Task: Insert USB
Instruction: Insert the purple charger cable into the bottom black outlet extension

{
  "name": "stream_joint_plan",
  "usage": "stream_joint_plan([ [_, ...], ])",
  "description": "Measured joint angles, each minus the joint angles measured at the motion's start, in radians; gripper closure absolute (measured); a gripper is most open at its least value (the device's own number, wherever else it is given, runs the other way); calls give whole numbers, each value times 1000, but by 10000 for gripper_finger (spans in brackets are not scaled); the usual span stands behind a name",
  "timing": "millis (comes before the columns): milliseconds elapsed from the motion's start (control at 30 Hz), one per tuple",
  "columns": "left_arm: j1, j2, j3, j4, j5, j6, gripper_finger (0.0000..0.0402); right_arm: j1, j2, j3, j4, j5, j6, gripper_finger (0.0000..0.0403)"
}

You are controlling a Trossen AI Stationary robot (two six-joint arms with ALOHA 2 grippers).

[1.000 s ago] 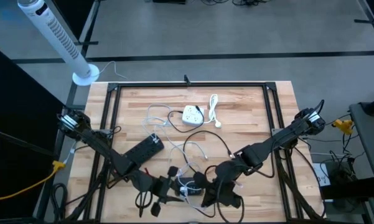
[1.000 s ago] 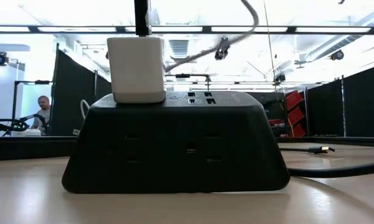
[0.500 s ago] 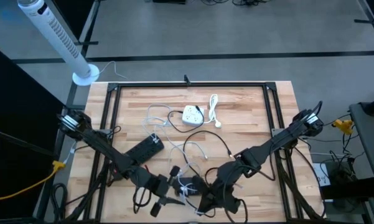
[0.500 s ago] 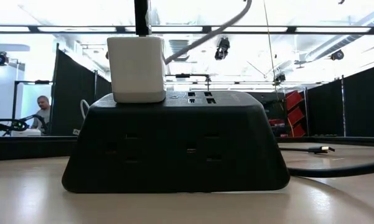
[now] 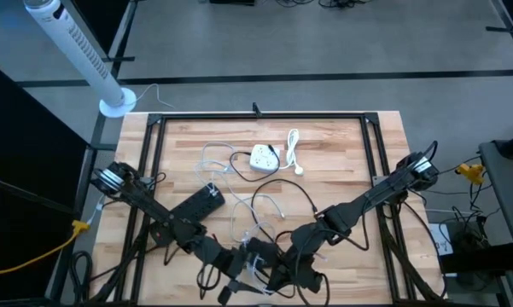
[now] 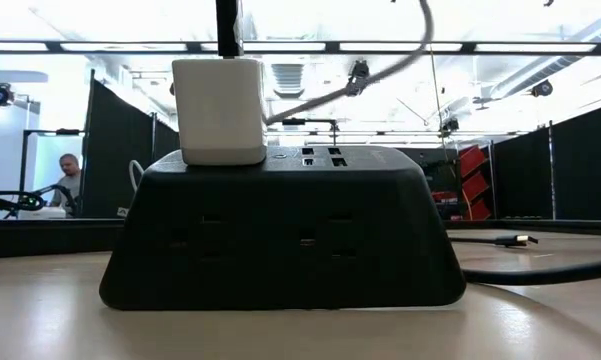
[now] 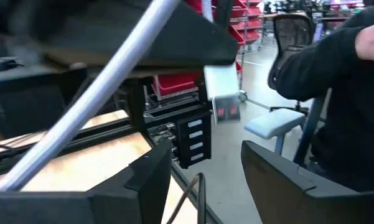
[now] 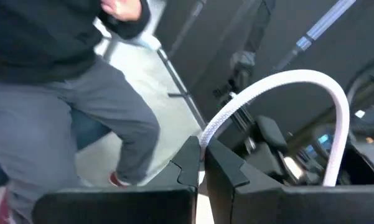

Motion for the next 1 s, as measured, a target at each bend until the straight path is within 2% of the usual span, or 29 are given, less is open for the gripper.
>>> stream_joint_plan([
  [167,0,26,43,-27,33,3,235,3,5,0,5,-65,24,403],
  [433,0,26,53,-30,46,19,266,6,12,0,-4,-65,39,403],
  [667,-1,26,52,-30,54,7,286,8,14,0,-31,-66,-12,403],
  [1000,-2,26,51,-49,72,8,288,11,14,0,-55,-65,-5,403],
])
